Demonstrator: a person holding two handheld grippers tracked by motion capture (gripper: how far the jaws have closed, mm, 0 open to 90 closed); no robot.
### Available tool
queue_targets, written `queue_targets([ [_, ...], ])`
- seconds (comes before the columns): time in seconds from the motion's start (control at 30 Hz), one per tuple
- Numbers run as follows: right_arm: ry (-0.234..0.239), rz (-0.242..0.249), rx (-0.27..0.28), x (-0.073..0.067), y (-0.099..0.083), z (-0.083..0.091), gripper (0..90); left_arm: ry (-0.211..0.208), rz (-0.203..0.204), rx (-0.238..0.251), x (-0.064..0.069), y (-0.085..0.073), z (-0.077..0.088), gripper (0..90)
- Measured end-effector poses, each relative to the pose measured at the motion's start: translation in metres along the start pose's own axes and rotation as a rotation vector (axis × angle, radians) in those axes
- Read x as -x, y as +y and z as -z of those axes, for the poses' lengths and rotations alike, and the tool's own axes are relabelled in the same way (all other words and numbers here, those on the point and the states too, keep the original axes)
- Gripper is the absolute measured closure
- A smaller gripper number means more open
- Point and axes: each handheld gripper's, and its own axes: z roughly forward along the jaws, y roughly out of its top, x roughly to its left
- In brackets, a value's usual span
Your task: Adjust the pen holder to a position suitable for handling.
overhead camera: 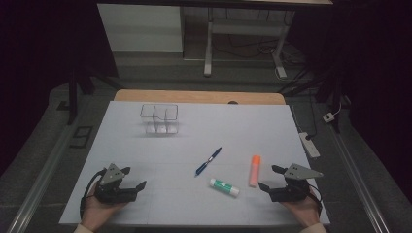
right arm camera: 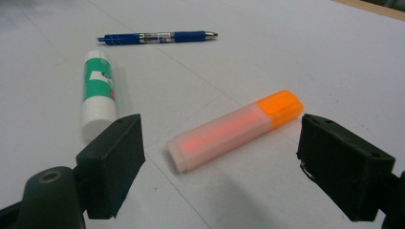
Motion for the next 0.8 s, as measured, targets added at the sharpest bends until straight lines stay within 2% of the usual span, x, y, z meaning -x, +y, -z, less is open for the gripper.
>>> queue_targets([
  [0.07,0.01,-0.006,0.008,0.001,-0.0011,-0.0005,15.5,0.0,0.0,0.002,0.0002,0.0001,0.0002,20.1],
  [0.2,-0.006,-0.016,0.009,0.0026,-0.0022,0.0009,15.6,0.0,0.0,-0.002,0.0009,0.0001,-0.0001,20.1],
  [0.3,0.0,-0.023,0.01,0.0039,-0.0026,0.0008,15.7,0.002,0.002,-0.002,0.0005,0.0,0.0002,20.1],
  [0.47,-0.007,-0.019,-0.008,0.0029,-0.0031,-0.0004,16.4,0.004,0.005,-0.006,-0.0002,-0.0002,0.0004,20.0],
  [0.8,-0.004,-0.017,-0.011,0.0021,-0.0035,-0.0024,17.0,0.01,0.016,-0.01,-0.0037,-0.0006,0.0001,20.1],
])
